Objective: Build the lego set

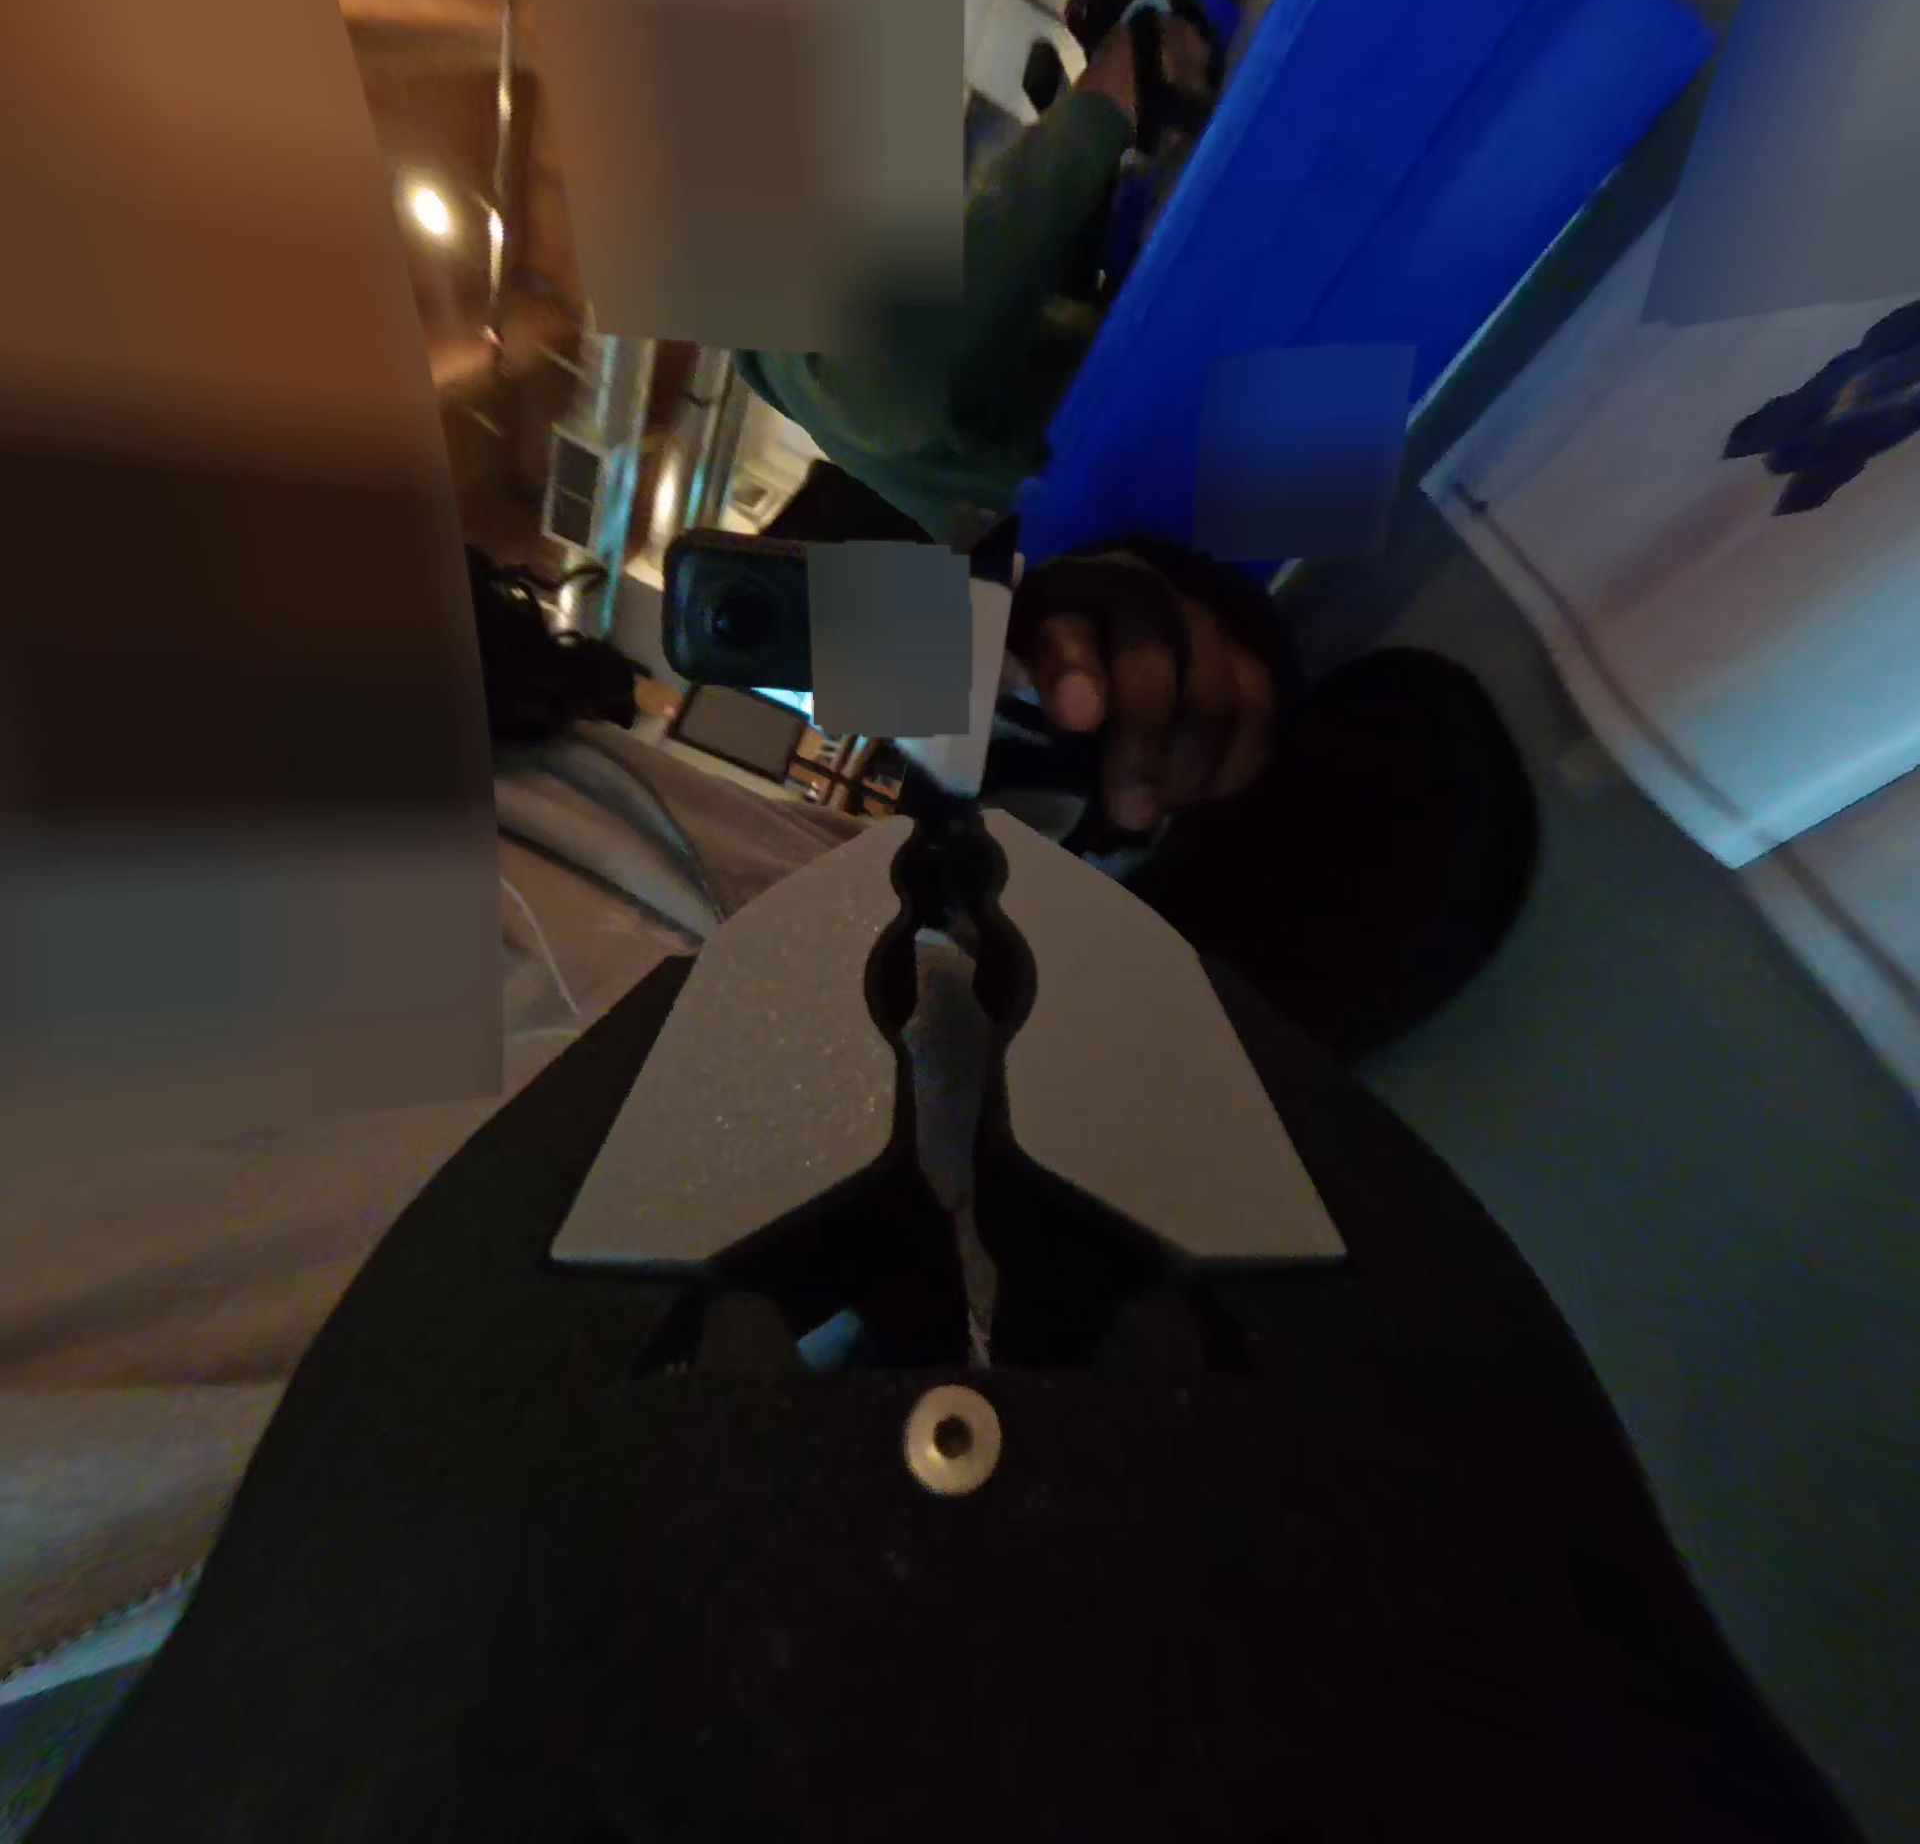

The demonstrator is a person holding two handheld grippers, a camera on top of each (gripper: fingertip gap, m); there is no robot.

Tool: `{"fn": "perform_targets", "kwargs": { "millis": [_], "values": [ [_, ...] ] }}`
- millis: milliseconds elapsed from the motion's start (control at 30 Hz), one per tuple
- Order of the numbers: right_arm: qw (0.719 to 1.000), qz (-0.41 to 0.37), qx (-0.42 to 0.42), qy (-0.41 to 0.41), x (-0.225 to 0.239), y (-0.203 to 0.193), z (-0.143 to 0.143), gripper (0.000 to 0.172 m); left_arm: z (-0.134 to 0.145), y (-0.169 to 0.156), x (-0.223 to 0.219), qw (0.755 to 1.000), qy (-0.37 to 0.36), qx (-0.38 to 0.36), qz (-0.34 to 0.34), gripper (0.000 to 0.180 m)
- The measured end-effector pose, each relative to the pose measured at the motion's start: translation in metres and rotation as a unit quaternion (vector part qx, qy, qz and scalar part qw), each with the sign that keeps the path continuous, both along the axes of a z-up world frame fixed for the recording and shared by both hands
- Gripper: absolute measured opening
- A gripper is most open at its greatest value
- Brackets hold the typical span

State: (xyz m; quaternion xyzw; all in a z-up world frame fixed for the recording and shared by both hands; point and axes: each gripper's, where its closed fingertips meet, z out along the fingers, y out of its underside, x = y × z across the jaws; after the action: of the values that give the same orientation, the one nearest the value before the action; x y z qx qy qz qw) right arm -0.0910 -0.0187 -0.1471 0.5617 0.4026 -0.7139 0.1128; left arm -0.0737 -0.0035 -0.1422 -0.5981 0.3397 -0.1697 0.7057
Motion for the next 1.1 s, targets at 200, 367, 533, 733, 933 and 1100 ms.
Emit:
{"fn": "perform_targets", "kwargs": {
  "millis": [200,367,533,733,933,1100],
  "values": [
    [1.0,0.008,0.006,-0.013,-0.017,-0.004,-0.002,0.004,-0.004,-0.003,-0.016,0.999,0.014,0.006,0.032,0.016],
    [0.992,-0.018,0.085,0.093,-0.038,-0.002,0.028,0.036,0.014,-0.004,-0.047,0.992,-0.097,0.012,0.075,0.016],
    [0.779,-0.244,0.499,0.289,-0.045,0.041,0.074,0.085,0.015,0.007,-0.083,0.975,-0.154,0.0,0.161,0.016],
    [0.77,-0.181,0.598,0.127,-0.062,0.033,0.049,0.059,0.008,0.02,-0.114,0.934,-0.075,0.015,0.35,0.016],
    [0.839,-0.071,0.538,0.017,-0.082,0.028,0.02,0.05,0.011,0.019,-0.11,0.918,0.019,0.055,0.392,0.016],
    [0.834,-0.056,0.549,-0.021,-0.094,0.023,0.01,0.045,0.008,0.017,-0.117,0.903,0.054,0.061,0.422,0.016]
  ]
}}
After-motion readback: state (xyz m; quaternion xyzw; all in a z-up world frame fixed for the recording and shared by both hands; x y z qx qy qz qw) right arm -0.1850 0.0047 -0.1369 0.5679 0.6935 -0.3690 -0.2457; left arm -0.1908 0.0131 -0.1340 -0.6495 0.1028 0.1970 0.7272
